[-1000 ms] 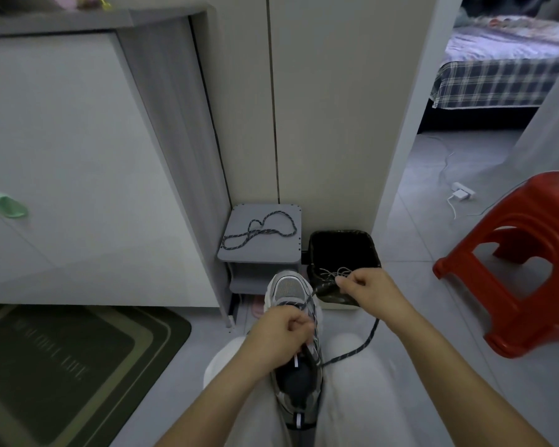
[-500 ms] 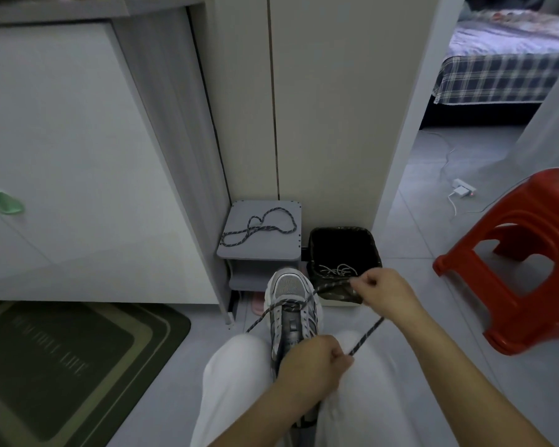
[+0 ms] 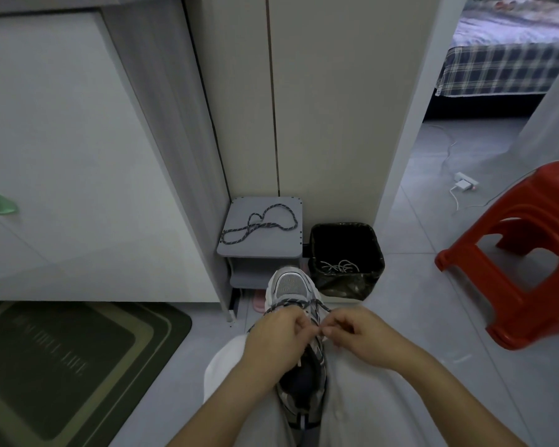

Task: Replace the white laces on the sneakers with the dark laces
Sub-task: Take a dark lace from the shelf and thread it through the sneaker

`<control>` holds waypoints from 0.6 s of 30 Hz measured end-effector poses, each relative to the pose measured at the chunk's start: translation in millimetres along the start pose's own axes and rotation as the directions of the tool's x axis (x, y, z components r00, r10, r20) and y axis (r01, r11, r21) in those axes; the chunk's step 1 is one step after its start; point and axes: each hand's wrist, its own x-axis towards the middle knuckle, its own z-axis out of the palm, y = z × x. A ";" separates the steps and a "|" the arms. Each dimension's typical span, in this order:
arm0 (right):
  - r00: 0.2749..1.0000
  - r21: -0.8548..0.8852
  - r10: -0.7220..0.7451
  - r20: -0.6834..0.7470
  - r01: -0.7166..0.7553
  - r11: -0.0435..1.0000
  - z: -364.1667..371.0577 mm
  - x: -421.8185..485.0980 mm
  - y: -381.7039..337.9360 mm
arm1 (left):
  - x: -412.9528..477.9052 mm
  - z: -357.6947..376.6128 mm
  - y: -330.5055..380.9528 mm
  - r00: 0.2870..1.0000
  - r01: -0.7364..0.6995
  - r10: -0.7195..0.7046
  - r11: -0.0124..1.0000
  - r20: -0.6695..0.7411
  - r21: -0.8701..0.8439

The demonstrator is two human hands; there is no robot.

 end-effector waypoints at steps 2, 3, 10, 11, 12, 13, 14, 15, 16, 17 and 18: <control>0.997 -0.068 0.018 -0.071 -0.023 0.997 -1.3 5.0 3.1 | 5.6 -1.2 -7.5 0.992 -0.039 0.048 0.996 -0.117 0.079; 0.992 -0.111 0.028 -0.121 -0.041 0.993 -1.7 8.2 3.2 | 8.7 0.0 -10.4 0.989 -0.042 0.059 0.991 -0.138 0.126; 0.937 -0.040 0.048 -0.346 -0.066 0.997 7.7 31.2 6.4 | 18.8 22.9 -10.2 0.991 0.049 -0.026 0.984 -0.135 0.169; 0.936 -0.063 0.034 -0.351 -0.060 0.996 8.7 32.7 8.1 | 19.2 24.0 -9.8 0.990 0.072 -0.055 0.988 -0.128 0.135; 0.935 -0.090 0.013 -0.353 -0.048 0.995 9.7 33.9 9.6 | 19.2 25.0 -9.6 0.990 0.094 -0.082 0.991 -0.117 0.099; 0.933 -0.114 -0.012 -0.359 -0.031 0.993 10.7 34.8 10.9 | 19.0 26.0 -9.7 0.989 0.107 -0.100 0.992 -0.109 0.066; 0.929 -0.132 -0.035 -0.367 -0.015 0.991 11.4 35.7 11.8 | 18.6 27.2 -10.1 0.989 0.111 -0.106 0.993 -0.105 0.041; 0.928 -0.151 -0.051 -0.370 -0.006 0.988 11.7 36.3 12.1 | 18.2 28.2 -10.4 0.989 0.105 -0.102 0.994 -0.108 0.025; 0.930 -0.174 -0.063 -0.363 -0.001 0.985 11.8 37.1 12.1 | 17.9 29.8 -11.5 0.989 0.095 -0.093 0.995 -0.117 0.012; 0.934 -0.197 -0.077 -0.349 0.007 0.980 12.2 37.7 12.1 | 17.9 31.5 -12.8 0.988 0.083 -0.082 0.997 -0.132 0.003; 0.938 -0.214 -0.093 -0.334 0.021 0.977 12.6 38.1 11.7 | 18.2 33.5 -14.5 0.987 0.069 -0.069 0.998 -0.147 -0.003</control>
